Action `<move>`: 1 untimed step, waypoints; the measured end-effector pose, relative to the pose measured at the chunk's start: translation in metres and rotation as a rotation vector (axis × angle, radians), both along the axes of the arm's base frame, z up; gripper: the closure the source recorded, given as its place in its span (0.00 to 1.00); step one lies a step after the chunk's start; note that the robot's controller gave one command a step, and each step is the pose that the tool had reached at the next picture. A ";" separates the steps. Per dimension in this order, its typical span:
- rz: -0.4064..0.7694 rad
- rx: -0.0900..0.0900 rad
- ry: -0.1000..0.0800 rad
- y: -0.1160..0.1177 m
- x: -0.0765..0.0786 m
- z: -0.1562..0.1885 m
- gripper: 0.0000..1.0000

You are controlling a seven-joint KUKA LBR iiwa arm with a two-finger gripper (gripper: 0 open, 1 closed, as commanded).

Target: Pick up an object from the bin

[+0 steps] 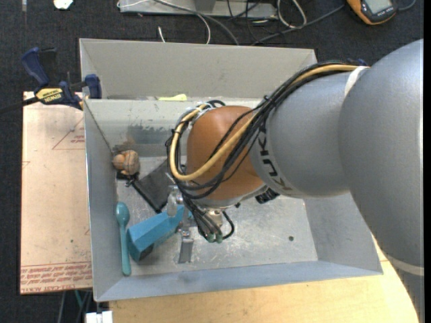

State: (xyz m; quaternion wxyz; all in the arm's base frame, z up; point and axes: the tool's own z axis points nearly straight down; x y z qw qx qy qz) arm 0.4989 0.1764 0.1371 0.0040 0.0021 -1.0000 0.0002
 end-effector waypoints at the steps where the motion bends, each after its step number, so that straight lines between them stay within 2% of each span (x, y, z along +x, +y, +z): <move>1: -0.004 0.002 -0.007 -0.001 0.002 0.004 0.00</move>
Offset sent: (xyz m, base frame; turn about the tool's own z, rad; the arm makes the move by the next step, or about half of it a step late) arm 0.0237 0.0600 -0.0564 0.1807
